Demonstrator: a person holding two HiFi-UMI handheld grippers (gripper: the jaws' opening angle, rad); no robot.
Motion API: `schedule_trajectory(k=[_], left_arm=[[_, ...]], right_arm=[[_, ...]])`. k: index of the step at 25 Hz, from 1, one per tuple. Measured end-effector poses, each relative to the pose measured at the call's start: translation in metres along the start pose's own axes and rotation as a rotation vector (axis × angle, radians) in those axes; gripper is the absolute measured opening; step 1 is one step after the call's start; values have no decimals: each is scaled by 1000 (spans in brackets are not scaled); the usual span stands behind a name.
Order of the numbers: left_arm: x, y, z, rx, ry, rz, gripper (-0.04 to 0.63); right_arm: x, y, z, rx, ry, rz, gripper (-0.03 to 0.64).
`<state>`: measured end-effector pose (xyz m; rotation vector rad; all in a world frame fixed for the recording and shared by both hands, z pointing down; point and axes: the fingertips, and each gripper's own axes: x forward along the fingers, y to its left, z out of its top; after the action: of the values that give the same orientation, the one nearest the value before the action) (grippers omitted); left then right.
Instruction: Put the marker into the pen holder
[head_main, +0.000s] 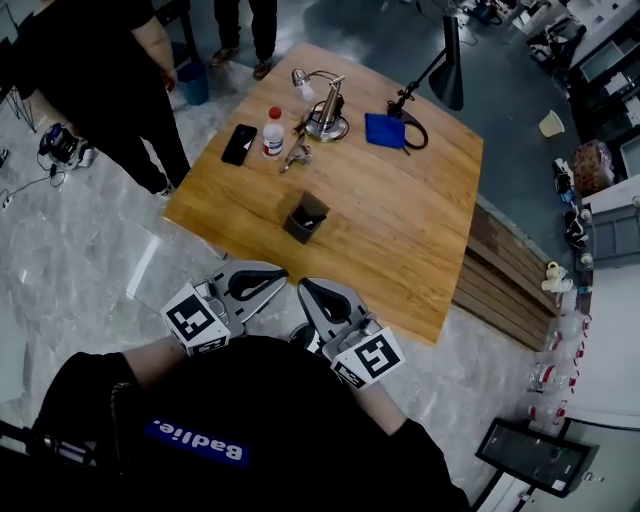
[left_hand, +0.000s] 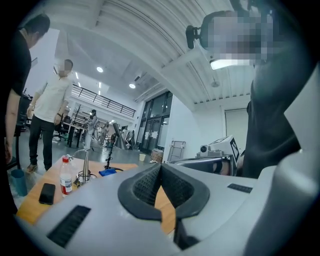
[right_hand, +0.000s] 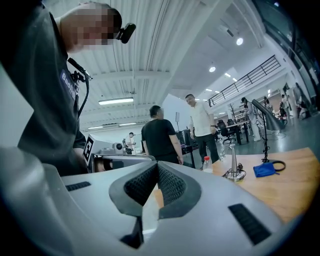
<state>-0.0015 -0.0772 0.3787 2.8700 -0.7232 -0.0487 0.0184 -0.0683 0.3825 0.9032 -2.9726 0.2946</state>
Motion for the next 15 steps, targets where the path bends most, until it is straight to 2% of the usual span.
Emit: schedule_trajectory(k=[15], left_arm=[[-2, 4, 3, 2, 3, -16, 9]], right_arm=[[9, 1, 3, -1, 1, -7, 6]])
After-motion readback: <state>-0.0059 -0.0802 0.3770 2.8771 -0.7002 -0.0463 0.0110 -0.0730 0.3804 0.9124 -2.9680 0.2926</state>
